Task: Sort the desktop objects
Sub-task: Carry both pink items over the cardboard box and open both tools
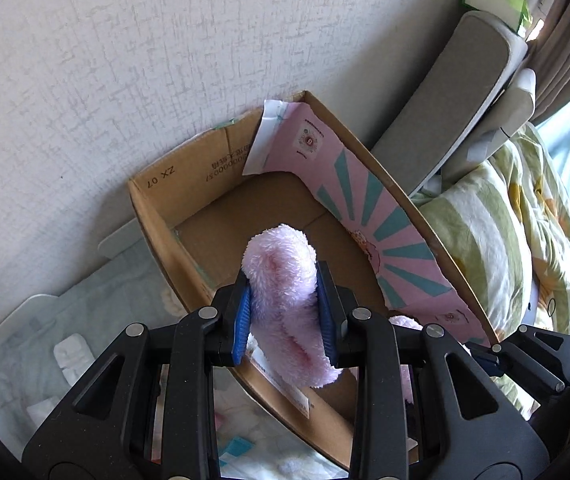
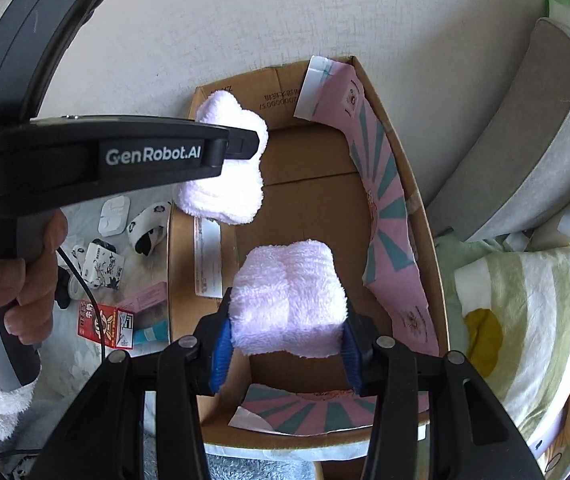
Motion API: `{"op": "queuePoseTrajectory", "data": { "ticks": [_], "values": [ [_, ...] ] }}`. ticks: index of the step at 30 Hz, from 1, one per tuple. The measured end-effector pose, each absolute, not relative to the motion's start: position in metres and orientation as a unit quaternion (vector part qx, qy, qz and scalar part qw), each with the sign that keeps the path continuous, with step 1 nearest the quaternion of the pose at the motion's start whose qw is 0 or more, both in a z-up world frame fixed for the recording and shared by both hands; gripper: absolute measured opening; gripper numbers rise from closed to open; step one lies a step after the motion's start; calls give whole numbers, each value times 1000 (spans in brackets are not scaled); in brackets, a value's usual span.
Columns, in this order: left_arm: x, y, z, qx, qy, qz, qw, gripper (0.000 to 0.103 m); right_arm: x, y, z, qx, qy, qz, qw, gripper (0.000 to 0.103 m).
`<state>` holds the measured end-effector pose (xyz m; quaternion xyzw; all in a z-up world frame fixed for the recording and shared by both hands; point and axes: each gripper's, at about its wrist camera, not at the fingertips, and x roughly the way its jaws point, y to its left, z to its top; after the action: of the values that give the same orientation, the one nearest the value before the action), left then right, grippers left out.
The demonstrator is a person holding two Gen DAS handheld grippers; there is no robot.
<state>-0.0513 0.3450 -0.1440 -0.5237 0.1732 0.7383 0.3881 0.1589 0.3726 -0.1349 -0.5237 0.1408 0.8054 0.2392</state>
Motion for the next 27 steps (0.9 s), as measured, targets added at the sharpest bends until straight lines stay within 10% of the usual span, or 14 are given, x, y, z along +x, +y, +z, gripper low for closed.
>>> {"op": "queuePoseTrajectory", "data": {
  "ticks": [18,20,22,24,27],
  "values": [
    [-53,344,-141,-526,173,740,382,27,158,376,-138,-532,139,800,239,42],
    [-56,343,-142,-540,151,733,385,34,156,375,-140,-537,128,796,248,45],
    [-59,342,-142,-552,138,730,379,96,156,376,-142,-548,122,785,263,63],
    [-58,339,-136,-537,125,736,393,103,158,377,-142,-541,129,787,267,98],
    [-56,340,-127,-521,141,745,392,103,164,378,-137,-520,162,802,244,102]
  ]
}}
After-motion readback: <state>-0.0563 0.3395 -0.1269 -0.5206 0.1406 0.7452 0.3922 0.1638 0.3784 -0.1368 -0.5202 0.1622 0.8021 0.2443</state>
